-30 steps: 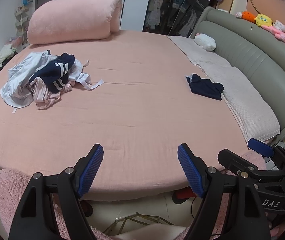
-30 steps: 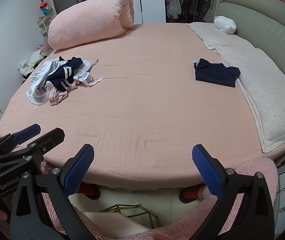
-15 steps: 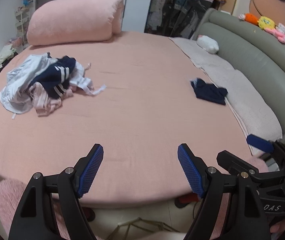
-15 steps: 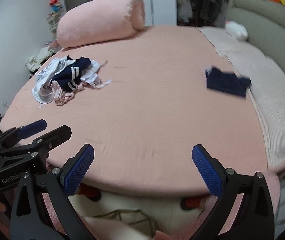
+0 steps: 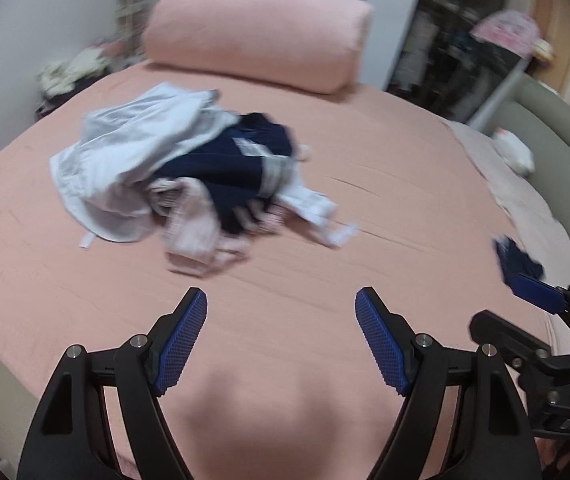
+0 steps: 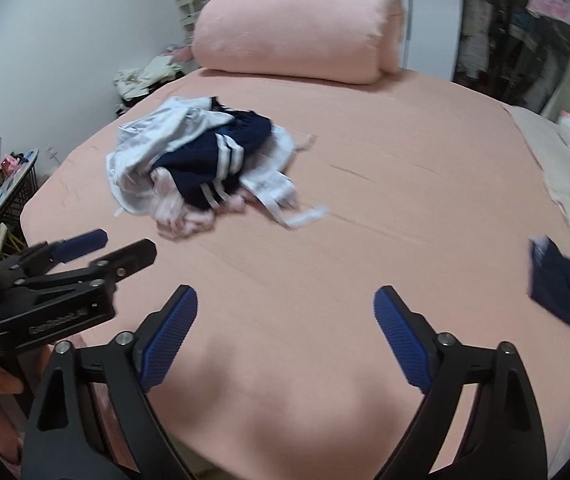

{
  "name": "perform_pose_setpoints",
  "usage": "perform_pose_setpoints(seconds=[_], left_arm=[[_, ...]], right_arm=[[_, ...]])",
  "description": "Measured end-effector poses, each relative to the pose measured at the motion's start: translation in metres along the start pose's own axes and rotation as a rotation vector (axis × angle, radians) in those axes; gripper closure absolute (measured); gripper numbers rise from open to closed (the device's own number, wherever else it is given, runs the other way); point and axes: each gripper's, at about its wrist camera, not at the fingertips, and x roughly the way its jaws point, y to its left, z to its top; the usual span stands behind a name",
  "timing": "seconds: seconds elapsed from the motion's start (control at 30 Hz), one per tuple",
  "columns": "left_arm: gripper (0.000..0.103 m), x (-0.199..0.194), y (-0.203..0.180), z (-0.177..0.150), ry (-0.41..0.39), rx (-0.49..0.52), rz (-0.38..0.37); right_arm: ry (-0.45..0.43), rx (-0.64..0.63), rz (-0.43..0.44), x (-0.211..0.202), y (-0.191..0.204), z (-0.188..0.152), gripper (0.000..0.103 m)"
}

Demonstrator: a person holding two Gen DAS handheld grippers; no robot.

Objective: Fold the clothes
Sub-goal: 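Grasp the navy striped shorts waistband with both grippers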

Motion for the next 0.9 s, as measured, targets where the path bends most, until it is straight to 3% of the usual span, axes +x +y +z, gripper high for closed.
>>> perform_pose_setpoints(seconds=[0.13, 0.27, 0.53, 0.6, 0.67, 0.7, 0.77, 0.83, 0.9], left_arm=[[0.024, 0.031, 0.027, 0.026, 0.01, -0.07, -0.027], [0.024, 0.065, 0.033, 0.053, -0.007, -0.036, -0.012], [0.027, 0.118, 0.049, 0.083, -0.048, 0.021, -0.046], [0.027, 0.129, 0.051, 0.085, -0.048, 0.037, -0.087], [0.027, 0.135, 0.045, 0.083, -0.062, 0.093, -0.081], [0.029, 0.139, 0.04, 0.082, -0.069, 0.131, -0.05], [0.046, 0.145, 0.034, 0.079, -0.069, 0.171, -0.006], [0.055, 0.149, 0.035, 0.079, -0.067, 0.161, -0.001], [0.065, 0.149, 0.037, 0.08, -0.074, 0.147, -0.003]], right_arm=[[0.015, -0.015, 0.025, 0.048, 0.02, 0.039, 0.027], [0.034, 0.011, 0.033, 0.093, 0.024, 0.07, 0.034], [0.071, 0.067, 0.054, 0.166, 0.012, 0.113, 0.035], [0.101, 0.055, 0.083, 0.182, 0.015, 0.119, 0.034], [0.15, 0.031, 0.117, 0.202, 0.022, 0.124, 0.034], [0.177, 0.012, 0.127, 0.211, 0.027, 0.124, 0.034], [0.204, -0.017, 0.13, 0.224, 0.037, 0.123, 0.037], [0.214, -0.02, 0.151, 0.232, 0.042, 0.122, 0.049], [0.226, 0.015, 0.21, 0.238, 0.044, 0.121, 0.075]])
